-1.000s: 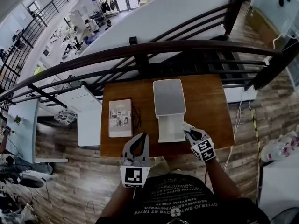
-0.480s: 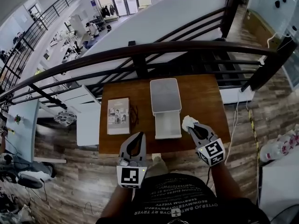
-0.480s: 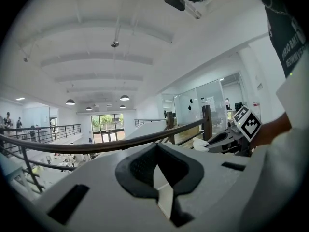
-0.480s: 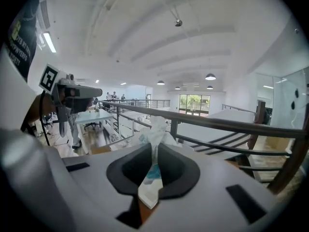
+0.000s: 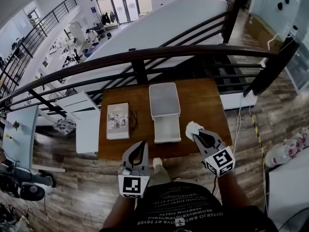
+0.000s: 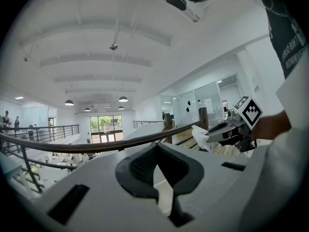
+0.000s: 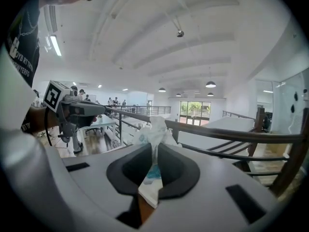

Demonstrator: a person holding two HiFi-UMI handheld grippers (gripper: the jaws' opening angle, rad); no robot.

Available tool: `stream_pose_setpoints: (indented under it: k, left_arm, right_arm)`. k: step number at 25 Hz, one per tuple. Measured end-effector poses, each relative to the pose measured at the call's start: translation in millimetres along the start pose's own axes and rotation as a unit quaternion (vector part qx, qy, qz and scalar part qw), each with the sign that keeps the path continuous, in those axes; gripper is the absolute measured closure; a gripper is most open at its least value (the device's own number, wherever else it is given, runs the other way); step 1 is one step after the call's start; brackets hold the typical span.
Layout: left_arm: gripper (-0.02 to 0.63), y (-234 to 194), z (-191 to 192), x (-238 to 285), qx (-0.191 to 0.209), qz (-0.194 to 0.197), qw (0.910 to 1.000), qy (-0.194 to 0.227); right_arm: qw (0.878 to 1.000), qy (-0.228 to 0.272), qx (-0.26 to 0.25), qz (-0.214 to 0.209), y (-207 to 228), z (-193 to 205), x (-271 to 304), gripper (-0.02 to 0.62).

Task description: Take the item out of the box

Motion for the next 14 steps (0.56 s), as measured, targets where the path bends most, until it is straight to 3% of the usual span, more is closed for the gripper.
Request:
stream_pose_setpoints:
  k: [14]
  left_arm:
    - [0.600, 13, 2, 10, 0.016, 0.021, 0.9996, -0.010]
  right_arm:
    - [1.000, 0.001, -0.004, -0.006, 2, 1, -5, 0.566]
Point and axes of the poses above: the fingertips, and each gripper's own axes: x forward along the fingers, y to its right, z out of its underside, the point moved 7 cm from there along -x, backward along the fingers, and after that the axes turned 5 degrees about y, right-handed, at the moved point
